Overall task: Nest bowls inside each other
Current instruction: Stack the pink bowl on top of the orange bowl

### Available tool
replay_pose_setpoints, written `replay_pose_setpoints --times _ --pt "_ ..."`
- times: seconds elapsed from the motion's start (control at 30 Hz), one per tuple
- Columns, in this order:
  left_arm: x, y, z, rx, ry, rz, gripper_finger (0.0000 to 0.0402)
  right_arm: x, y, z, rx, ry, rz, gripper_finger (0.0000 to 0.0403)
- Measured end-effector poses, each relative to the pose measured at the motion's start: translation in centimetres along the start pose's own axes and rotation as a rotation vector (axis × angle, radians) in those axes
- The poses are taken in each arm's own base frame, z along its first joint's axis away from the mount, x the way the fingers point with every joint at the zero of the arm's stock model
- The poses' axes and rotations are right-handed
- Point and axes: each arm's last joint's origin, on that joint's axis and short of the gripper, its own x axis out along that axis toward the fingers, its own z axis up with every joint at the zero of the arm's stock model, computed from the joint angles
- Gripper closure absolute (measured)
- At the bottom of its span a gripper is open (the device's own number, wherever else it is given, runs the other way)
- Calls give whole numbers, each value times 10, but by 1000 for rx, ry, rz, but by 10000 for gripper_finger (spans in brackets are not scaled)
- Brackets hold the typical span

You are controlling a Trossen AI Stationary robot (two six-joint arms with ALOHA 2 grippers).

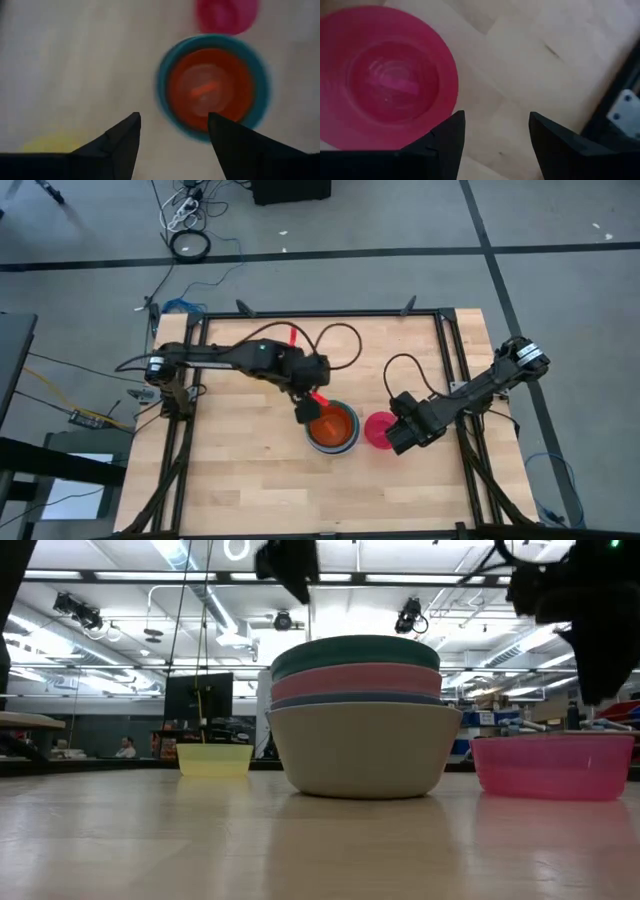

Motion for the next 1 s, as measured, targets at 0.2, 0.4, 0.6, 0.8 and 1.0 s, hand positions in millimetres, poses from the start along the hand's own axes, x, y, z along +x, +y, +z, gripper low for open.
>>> replay_pose_setpoints --times 0.2,0.4,0.6,0.8,1.0 --pt "-34 13 -19 -15 27 193 163 19 4 0 36 0 51 197" --pt "-61 24 -40 -57 63 333 163 31 9 1 62 -16 113 196" --pt "-85 26 -62 -109 -8 334 163 46 11 2 89 -43 164 197" --pt "-98 32 -103 -191 -45 348 163 63 7 3 123 -50 162 229" --pt "-96 40 -150 -301 -48 341 163 71 4 5 144 -49 163 325"
